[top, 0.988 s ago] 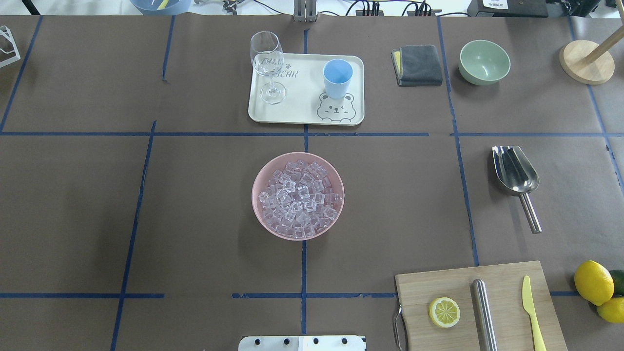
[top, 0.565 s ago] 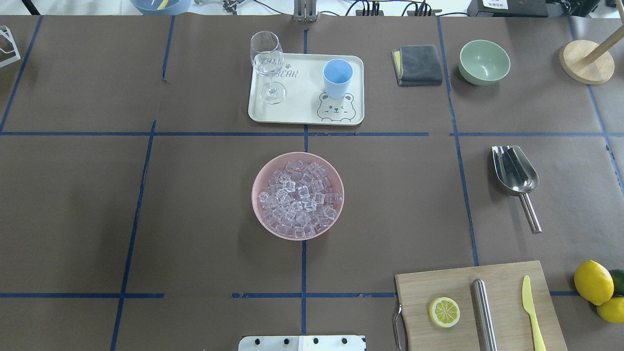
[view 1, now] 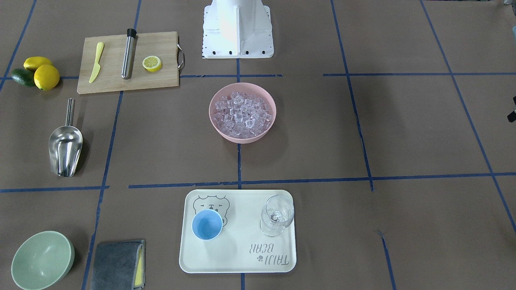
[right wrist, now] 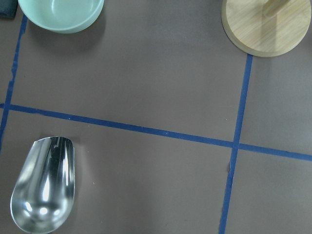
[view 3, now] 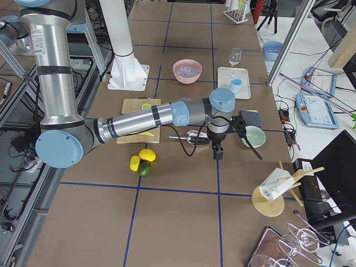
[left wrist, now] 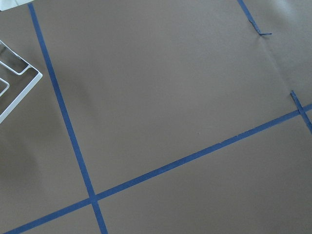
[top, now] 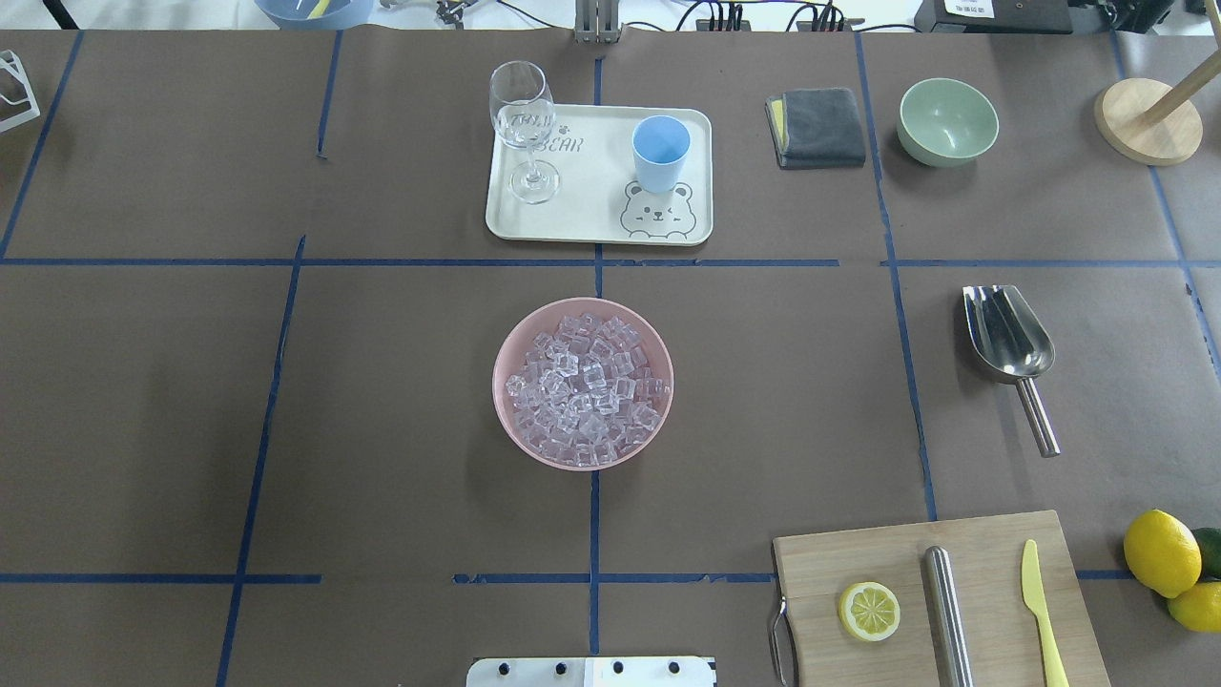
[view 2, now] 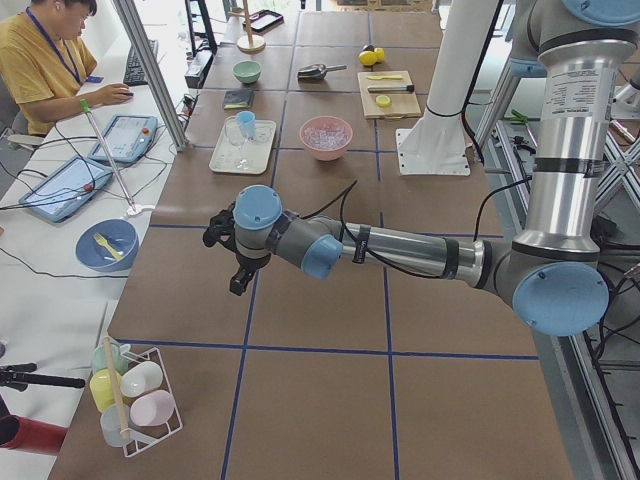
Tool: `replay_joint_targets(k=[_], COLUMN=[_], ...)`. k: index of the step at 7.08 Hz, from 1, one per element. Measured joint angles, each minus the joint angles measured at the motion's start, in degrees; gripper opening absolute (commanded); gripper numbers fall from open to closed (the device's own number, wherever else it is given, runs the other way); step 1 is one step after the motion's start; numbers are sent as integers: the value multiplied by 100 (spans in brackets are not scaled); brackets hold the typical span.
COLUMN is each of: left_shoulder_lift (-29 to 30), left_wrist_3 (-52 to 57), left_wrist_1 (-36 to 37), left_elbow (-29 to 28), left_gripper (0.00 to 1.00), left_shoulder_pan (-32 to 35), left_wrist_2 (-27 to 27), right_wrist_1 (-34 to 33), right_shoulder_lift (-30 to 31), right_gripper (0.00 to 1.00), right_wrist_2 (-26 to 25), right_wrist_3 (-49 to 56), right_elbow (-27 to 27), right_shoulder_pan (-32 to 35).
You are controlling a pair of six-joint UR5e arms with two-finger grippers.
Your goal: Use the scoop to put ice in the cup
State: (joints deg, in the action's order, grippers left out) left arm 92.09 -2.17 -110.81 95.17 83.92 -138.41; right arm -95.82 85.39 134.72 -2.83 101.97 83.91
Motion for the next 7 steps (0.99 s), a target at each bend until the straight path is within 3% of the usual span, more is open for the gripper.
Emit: replay_joint_targets(k=[3,5,7], left_shoulder_lift=[0,13,333], left_wrist_3=[23,22,22], left_wrist_1=[-283,-1163,-2285], left_elbow=[96,166,57], left_gripper=[100,100,100], left_shoulder_pan=[-336,-1255,-2265], left_wrist_2=[-17,27,50], right_wrist_1=[6,4,14], right_shoulder_lift=[43,67,304], right_gripper=[100,100,100], right_wrist_2=[188,568,820], right_wrist_3=[-6,-15,-333], right_elbow=[48,89,471], right_shoulder_pan=[-121,-252,-559])
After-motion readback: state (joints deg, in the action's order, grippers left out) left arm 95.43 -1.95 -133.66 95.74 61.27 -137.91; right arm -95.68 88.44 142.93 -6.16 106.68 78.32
